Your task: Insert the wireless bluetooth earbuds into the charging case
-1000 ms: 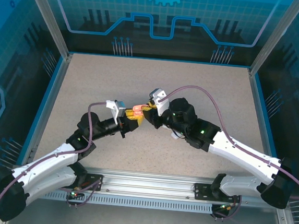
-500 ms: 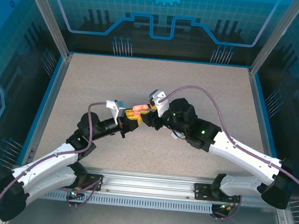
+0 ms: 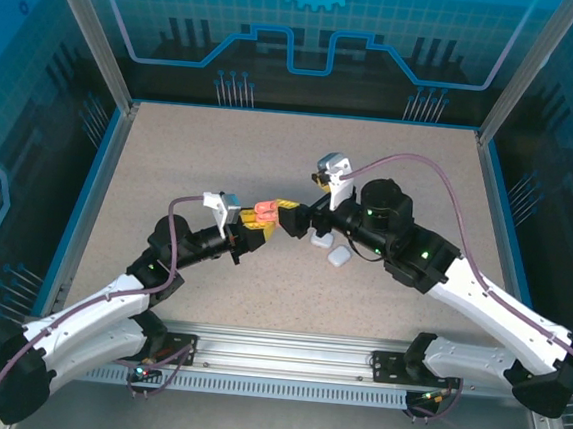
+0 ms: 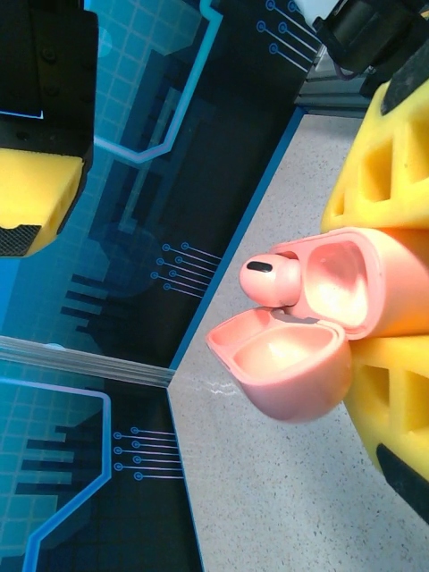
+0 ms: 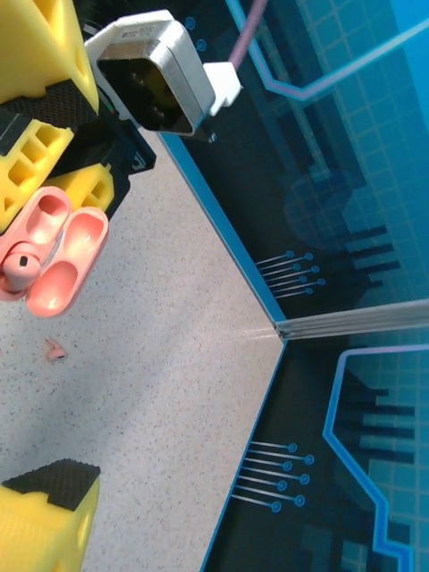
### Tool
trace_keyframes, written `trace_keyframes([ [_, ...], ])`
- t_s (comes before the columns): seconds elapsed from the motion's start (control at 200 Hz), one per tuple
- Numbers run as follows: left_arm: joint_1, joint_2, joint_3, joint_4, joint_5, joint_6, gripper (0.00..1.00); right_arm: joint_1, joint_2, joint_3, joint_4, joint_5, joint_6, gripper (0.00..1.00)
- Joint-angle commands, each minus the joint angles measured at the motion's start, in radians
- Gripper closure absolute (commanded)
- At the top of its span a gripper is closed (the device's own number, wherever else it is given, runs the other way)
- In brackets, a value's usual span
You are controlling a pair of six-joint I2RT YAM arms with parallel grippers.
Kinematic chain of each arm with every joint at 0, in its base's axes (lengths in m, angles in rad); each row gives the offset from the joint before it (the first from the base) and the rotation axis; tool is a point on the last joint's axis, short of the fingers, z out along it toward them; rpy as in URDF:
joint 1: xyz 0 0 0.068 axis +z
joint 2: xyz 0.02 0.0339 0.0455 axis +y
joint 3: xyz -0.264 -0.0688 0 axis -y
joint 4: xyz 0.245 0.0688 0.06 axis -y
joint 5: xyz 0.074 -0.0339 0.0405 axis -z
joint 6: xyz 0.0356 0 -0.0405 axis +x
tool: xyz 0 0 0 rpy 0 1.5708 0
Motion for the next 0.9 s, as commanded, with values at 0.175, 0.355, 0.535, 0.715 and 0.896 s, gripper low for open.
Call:
trace_keyframes([
  [0.175,-0.009,-0.104,-0.023,0.022,-0.019,0.066,1.0,-0.137,0.022,-0.039,-0.122,-0.027,0.127,0.0],
  [0.355,-0.009,-0.177,-0.035,-0.025,-0.04,0.097,1.0,-0.159,0.05,-0.123,-0.051,-0.021,0.2,0.0],
  [0.535,-0.009,-0.228,-0.027,-0.044,-0.039,0.099,1.0,-0.159,0.178,-0.112,-0.072,-0.033,0.216,0.0],
  [0.715,-0.009,-0.269,0.006,-0.082,-0.02,0.092,1.0,-0.143,0.381,-0.018,-0.123,-0.037,0.239,0.06],
  [0.896,-0.01,-0.311,0.024,-0.086,-0.008,0.079,1.0,-0.118,0.611,0.136,-0.167,-0.055,0.281,0.17],
])
